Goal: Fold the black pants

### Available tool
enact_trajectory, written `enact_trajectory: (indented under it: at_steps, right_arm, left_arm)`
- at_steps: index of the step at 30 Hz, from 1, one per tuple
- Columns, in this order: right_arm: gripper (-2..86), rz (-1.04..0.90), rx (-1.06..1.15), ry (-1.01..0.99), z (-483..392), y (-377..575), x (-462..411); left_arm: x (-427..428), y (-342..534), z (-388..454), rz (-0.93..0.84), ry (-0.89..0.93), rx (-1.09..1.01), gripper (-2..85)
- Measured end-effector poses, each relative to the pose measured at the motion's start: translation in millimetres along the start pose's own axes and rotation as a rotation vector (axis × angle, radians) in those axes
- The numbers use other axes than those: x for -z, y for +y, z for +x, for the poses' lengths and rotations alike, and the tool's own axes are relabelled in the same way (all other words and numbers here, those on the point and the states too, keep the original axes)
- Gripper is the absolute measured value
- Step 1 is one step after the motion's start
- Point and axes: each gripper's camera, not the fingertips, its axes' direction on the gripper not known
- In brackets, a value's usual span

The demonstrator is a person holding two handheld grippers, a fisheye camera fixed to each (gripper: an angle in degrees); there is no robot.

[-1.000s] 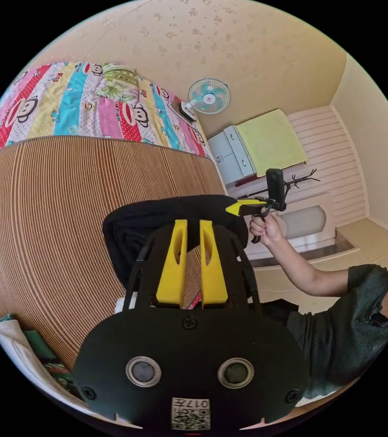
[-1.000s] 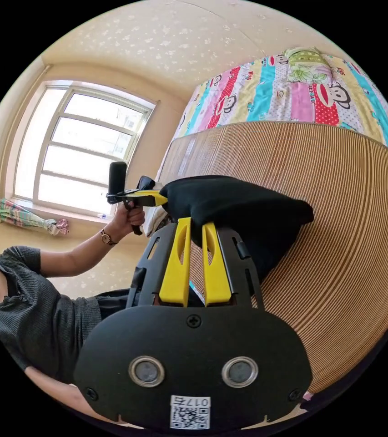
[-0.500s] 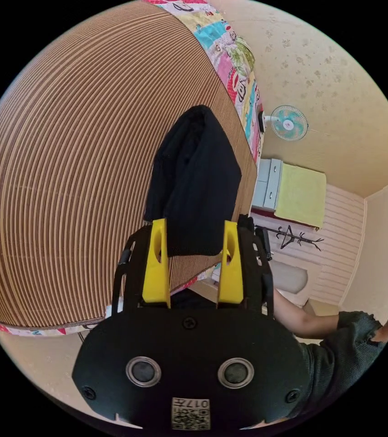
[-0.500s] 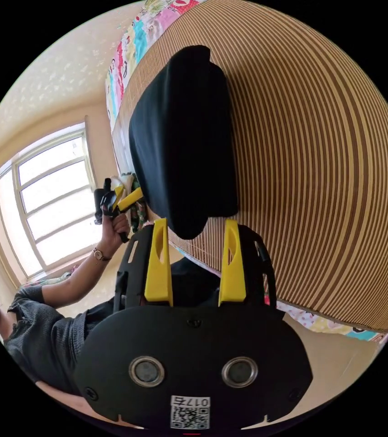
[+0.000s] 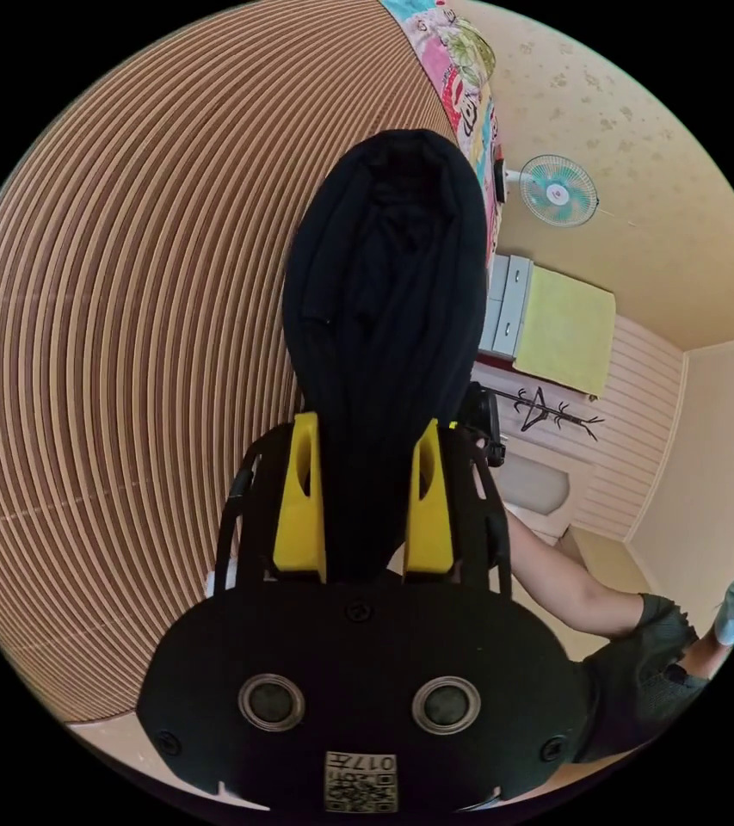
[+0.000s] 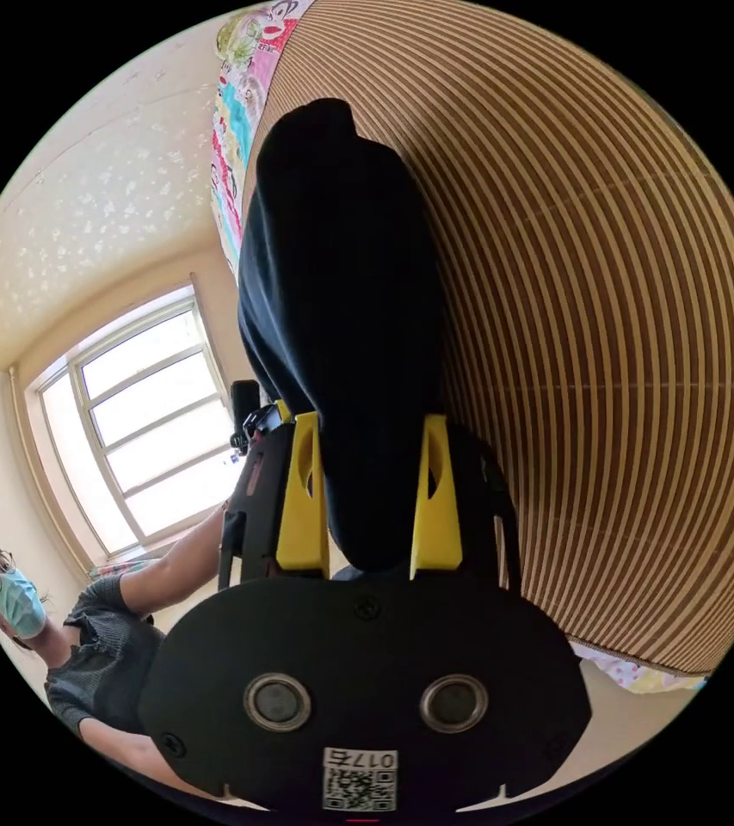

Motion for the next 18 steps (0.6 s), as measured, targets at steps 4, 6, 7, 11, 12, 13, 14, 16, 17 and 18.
enact_trajectory:
  at_steps: [4, 6, 7, 11, 12, 13, 14, 16, 17, 18]
  right_arm:
    - [12.0, -0.068, 0.042, -0.071, 21, 56, 22]
    - [11.3, -0.087, 0.041, -0.075, 31, 85, 40]
    - [11.0, -0.093, 0.035, -0.069, 37, 103, 56]
    - [10.3, -0.029, 0.011, -0.044, 61, 165, 142]
    - [10.2, -0.011, 0.012, -0.042, 64, 174, 157]
    - [10.1, 0.032, 0.022, -0.034, 68, 191, 192]
    - [10.1, 0.075, 0.045, -0.013, 69, 208, 227]
    - [10.1, 0.144, 0.088, 0.041, 65, 231, 283]
    - [10.2, 0.185, 0.106, 0.083, 62, 244, 320]
    - [10.4, 0.205, 0.115, 0.107, 60, 250, 339]
  left_arm:
    - [-15, 43, 18, -0.037, -0.017, -0.031, 12.4]
    - [-37, 73, 30, -0.057, -0.003, -0.025, 12.0]
    - [-45, 80, 34, -0.061, 0.001, -0.022, 11.9]
    - [-119, 111, 84, -0.058, 0.008, -0.001, 11.4]
    - [-144, 114, 104, -0.053, 0.019, -0.01, 11.3]
    - [-158, 114, 115, -0.052, 0.028, -0.02, 11.3]
    - [-186, 111, 139, -0.058, 0.049, -0.049, 11.2]
    - [-229, 102, 178, -0.076, 0.094, -0.109, 11.2]
    - [-260, 93, 205, -0.095, 0.128, -0.155, 11.3]
    - [-292, 82, 233, -0.122, 0.16, -0.203, 11.3]
